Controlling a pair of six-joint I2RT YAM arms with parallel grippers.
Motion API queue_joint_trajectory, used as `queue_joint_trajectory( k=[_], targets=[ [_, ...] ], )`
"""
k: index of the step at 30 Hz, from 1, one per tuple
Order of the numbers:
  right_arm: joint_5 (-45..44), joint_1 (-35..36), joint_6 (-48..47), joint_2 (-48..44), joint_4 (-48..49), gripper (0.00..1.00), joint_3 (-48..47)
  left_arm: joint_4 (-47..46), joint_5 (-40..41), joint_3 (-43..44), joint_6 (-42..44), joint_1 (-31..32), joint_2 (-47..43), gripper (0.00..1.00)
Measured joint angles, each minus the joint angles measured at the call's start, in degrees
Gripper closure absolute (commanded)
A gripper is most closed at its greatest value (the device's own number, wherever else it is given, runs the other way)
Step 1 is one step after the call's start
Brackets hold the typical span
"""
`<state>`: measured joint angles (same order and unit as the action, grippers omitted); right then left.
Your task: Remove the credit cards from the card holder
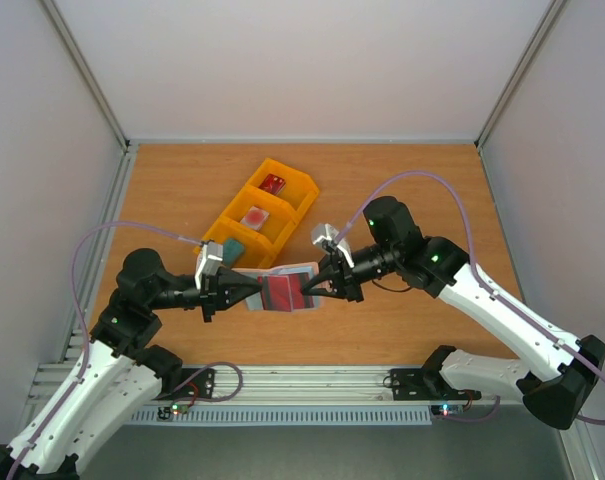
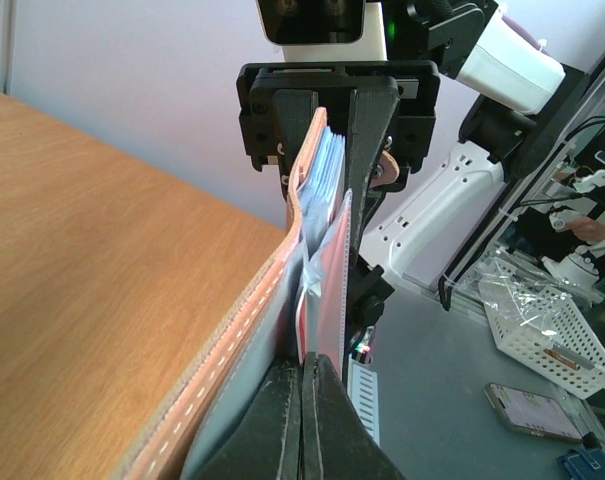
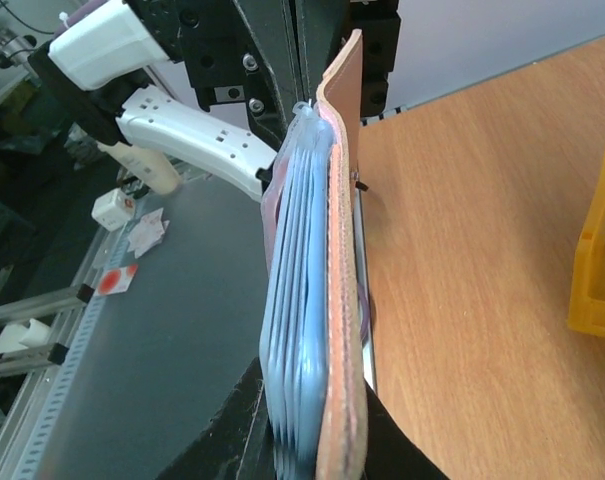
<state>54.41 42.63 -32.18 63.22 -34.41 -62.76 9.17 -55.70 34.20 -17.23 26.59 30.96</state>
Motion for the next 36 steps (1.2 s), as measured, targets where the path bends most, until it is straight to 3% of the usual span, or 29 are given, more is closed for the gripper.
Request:
queue_joint_trajectory(
  k=[11,20,29,32,36],
  targets=[
    [1.90,-0.28,0.90,0.79,0.68,0.99,-0.55,-4.11,-1.40,-0.72,-2.60,-0.15,0.02,1.00],
    [4.13,-0.81,4.09,3.26,3.63,0.99,-0.55,-14.03,-0.35,-5.53,-12.70,-0.55,0.50,0.86],
    [4.68,-0.85,3.93,3.41,3.58,0.99,-0.68,-13.92,-0.50,-5.38,-12.11,-0.55,0.50,0.89],
    [4.72,-0.85,3.28,3.41,2.51,0.99,-0.92,-13.11,-0.92,-4.92,-11.21,-0.57,0.48,0.99],
    [4.31,-0.87,2.40,3.02,1.29,0.99,-1.07,-11.89,-1.90,-4.26,-9.64,-0.63,0.48,1.00]
  ],
)
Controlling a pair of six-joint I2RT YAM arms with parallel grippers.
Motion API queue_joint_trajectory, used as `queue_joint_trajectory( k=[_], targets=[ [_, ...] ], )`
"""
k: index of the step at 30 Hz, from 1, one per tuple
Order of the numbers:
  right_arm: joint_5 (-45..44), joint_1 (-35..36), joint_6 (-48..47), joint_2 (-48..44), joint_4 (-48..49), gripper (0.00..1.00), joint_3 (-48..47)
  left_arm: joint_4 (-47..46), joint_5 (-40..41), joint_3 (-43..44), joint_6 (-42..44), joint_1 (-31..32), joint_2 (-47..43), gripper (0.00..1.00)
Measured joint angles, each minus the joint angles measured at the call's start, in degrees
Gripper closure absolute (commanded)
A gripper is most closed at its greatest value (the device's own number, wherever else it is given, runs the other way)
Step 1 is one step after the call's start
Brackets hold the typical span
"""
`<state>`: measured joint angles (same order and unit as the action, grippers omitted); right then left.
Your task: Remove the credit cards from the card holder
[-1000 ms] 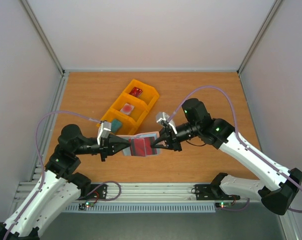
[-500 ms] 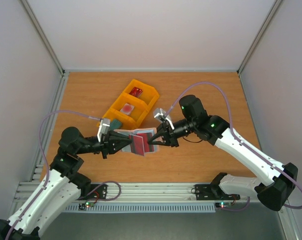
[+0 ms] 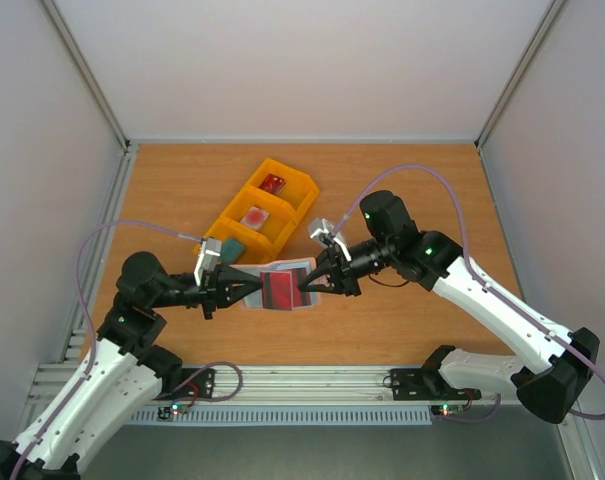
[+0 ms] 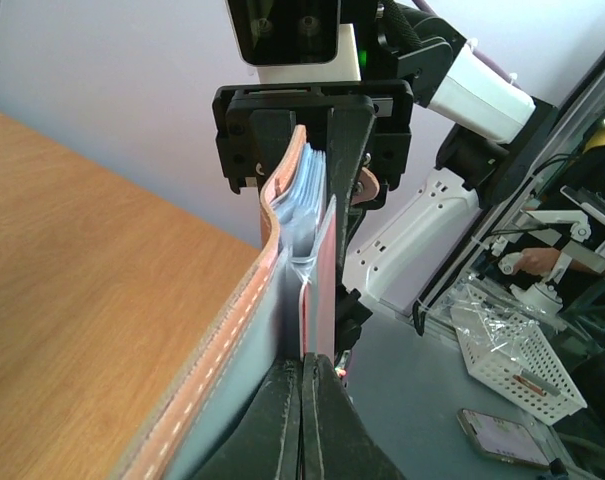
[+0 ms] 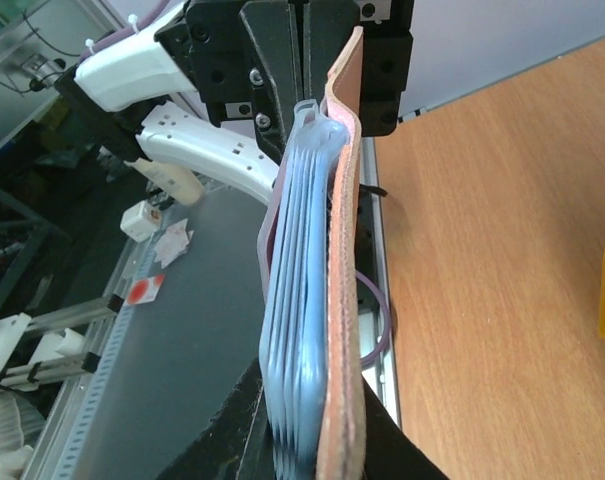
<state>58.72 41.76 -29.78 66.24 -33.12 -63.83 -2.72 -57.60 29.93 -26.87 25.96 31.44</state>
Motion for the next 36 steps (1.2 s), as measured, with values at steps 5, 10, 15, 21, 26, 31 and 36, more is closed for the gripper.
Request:
queue_joint_trajectory(
  k=[5,10,15,21,26,31,36],
  targets=[
    [-1.38,0.02,-0.98,-1.25,-1.11,0.99,-0.33,2.47,-0.50,1.44,2.14,0.00,-0.04,1.00],
    [-2.45,0.09,-1.99,-2.34,-2.14,0.99,-0.46,7.85,-0.50,3.74,5.79,-0.02,-0.50,1.00],
    [-2.75,0.07,-2.82,-2.45,-3.74,0.99,-0.63,10.40,-0.50,4.04,7.76,-0.15,-0.76,1.00],
    [-2.95,0.07,-3.41,-2.47,-4.79,0.99,-0.72,11.56,-0.52,4.04,8.13,-0.39,-0.76,1.00],
    [-2.97,0.07,-3.61,-2.47,-5.16,0.99,-0.83,11.63,-0.50,4.04,8.11,-0.39,-0.76,1.00],
    [-2.51,0.07,-3.48,-2.19,-5.29,0.99,-1.31,10.08,-0.63,3.78,7.50,-0.39,-0.76,0.93],
    [-1.01,0.02,-2.47,-0.66,-4.37,0.99,-1.81,3.13,-0.74,0.94,3.65,-0.50,-0.68,0.86]
  ],
)
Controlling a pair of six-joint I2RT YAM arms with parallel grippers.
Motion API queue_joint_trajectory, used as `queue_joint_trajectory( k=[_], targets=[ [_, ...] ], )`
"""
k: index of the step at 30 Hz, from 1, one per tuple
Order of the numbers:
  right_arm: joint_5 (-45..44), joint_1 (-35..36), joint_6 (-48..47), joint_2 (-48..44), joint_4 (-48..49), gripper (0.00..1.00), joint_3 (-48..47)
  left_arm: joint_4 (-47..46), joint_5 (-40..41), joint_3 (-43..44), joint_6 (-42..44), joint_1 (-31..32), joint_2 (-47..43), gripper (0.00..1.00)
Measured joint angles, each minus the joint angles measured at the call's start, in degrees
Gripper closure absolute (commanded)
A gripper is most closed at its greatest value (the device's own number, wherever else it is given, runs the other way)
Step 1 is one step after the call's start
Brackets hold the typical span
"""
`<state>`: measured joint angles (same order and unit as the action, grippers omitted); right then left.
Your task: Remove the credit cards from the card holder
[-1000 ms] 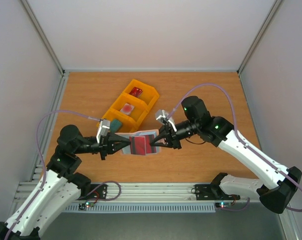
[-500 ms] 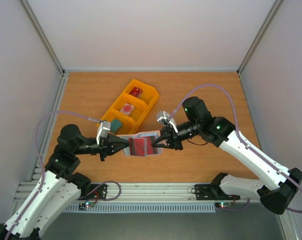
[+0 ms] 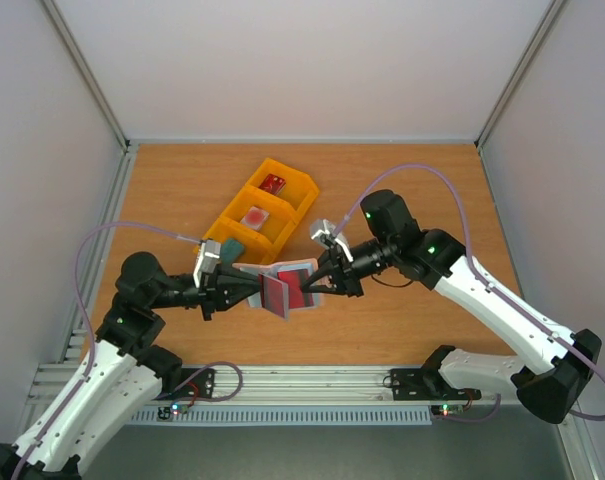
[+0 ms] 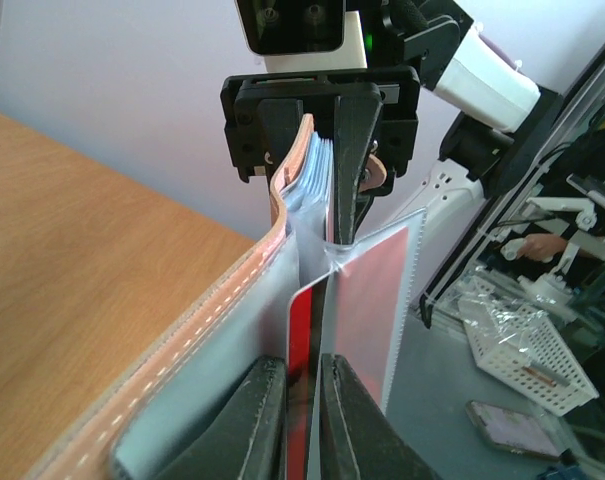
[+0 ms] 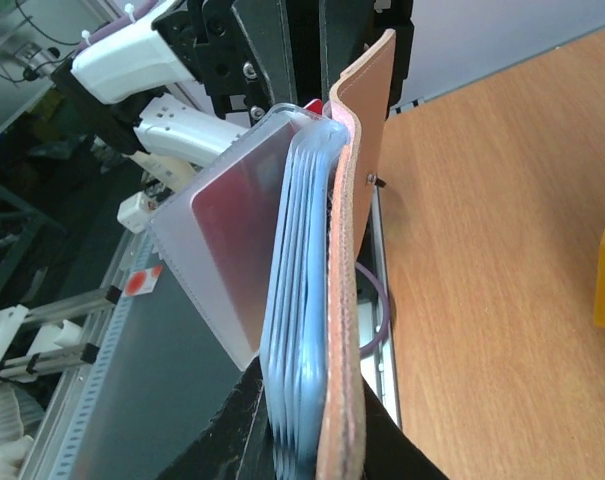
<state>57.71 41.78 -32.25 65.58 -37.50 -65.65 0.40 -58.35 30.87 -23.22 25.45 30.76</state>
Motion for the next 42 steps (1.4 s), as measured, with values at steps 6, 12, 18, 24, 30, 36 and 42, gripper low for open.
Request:
queue_joint_trajectory(
  k=[6,12,18,24,30,36,42],
  targets=[
    [0.92,0.00,0.50,0.59,1.05,0.99,-0.11,-3.58,-0.39,-0.68,-2.36,0.00,0.07,0.76],
    [1.46,0.00,0.48,1.22,1.25,0.99,-0.85,-5.33,-0.66,-0.70,-3.43,0.00,0.09,0.67],
    [1.51,-0.02,0.48,2.10,1.51,0.99,-1.64,-7.45,-0.81,-1.05,-4.13,0.02,0.46,0.51],
    [1.49,0.02,0.50,2.34,1.46,0.99,-1.70,-4.72,1.01,-0.96,-1.88,0.02,0.44,0.49],
    [2.40,0.39,0.28,2.27,0.98,0.99,-1.92,3.61,4.79,-0.48,2.99,0.02,0.35,0.43],
    [2.78,0.57,0.24,2.29,1.07,0.99,-2.97,3.45,3.72,0.09,4.22,0.04,0.37,0.45],
    [2.01,0.72,0.28,2.58,2.25,0.99,-3.43,1.81,3.06,0.81,2.69,1.09,0.44,0.53]
  ],
)
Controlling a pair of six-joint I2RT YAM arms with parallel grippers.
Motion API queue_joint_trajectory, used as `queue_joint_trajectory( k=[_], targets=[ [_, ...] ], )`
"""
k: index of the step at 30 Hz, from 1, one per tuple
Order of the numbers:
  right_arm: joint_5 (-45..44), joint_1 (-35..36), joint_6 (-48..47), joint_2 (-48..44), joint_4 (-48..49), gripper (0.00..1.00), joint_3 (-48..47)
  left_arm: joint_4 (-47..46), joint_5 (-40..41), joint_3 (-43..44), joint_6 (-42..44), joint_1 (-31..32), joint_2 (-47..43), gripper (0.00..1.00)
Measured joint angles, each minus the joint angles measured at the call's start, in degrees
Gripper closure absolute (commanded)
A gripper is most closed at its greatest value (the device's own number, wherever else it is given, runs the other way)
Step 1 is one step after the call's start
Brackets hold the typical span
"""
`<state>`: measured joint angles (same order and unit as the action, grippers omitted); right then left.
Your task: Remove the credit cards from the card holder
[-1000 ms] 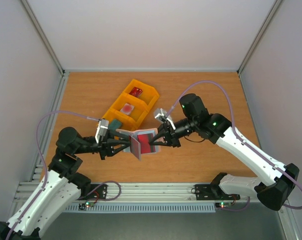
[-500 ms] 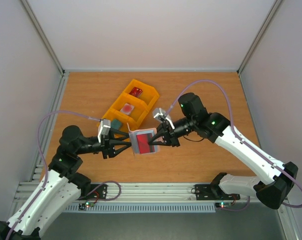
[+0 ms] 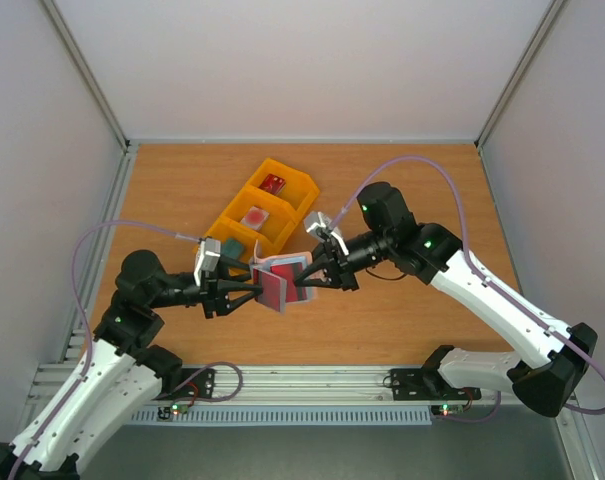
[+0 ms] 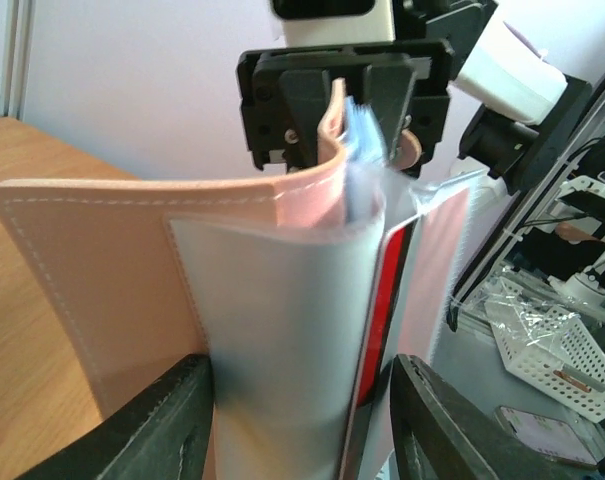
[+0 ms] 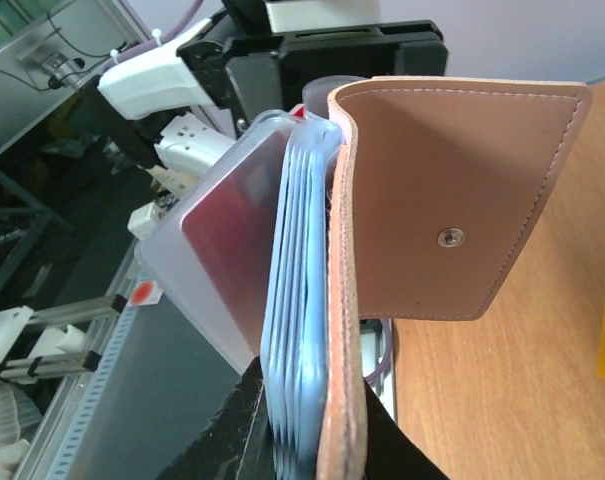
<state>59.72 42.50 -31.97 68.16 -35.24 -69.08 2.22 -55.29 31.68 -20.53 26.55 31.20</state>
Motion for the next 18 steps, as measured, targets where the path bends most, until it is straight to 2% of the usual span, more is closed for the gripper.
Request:
queue_joint_trajectory(
  k=[13,17,18],
  targets=[
    [-3.45,0.00,0.20,0.50,1.49,0.98,-0.11,5.31,0.13,3.61,1.86,0.52,-0.37,0.86],
    [-3.50,0.00,0.26,0.59,1.95,0.95,-0.11,6.08,0.15,3.91,2.27,0.55,-0.96,0.99],
    [-3.45,0.00,0.46,0.72,2.16,0.93,-0.11,6.08,0.15,3.91,2.32,0.55,-1.05,1.00]
  ],
)
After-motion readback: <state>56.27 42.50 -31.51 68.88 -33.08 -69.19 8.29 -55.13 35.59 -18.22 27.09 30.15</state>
